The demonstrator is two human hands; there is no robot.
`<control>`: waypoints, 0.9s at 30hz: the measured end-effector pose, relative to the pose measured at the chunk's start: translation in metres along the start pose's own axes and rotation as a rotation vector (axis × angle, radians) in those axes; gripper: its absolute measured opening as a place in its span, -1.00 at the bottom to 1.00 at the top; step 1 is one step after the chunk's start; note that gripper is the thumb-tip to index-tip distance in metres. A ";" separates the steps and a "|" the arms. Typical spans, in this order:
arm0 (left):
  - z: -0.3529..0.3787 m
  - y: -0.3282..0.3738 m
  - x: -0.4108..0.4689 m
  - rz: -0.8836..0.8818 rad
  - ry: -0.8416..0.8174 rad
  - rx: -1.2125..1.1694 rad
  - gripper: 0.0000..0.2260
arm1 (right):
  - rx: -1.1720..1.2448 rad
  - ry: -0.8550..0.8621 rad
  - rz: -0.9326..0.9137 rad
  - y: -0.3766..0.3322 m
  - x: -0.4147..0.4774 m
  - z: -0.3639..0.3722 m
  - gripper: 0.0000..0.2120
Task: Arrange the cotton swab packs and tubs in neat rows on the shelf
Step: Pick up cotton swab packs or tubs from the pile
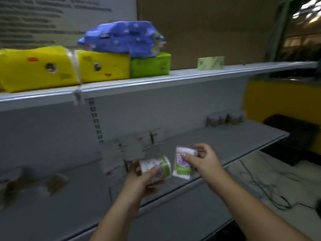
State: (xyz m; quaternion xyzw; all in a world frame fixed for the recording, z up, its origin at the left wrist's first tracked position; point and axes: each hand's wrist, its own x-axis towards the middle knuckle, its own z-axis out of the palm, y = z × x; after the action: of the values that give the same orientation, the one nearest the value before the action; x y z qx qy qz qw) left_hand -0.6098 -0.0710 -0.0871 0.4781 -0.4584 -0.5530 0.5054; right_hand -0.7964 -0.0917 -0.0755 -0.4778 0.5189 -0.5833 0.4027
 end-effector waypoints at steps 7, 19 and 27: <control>0.121 -0.023 0.061 0.136 -0.159 0.109 -0.62 | -0.026 0.190 -0.019 0.024 0.041 -0.119 -0.71; 0.265 -0.073 0.256 0.088 -0.127 0.246 -0.37 | -0.396 0.349 0.045 0.090 0.200 -0.222 -0.74; 0.308 -0.089 0.328 0.234 0.010 0.492 -0.35 | -0.869 0.308 -0.119 0.113 0.278 -0.253 -0.63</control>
State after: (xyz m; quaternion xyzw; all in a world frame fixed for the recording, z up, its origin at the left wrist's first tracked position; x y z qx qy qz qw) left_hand -0.9365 -0.3848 -0.1589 0.5332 -0.6286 -0.3605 0.4365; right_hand -1.1065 -0.3195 -0.1502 -0.5391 0.7407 -0.3978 0.0493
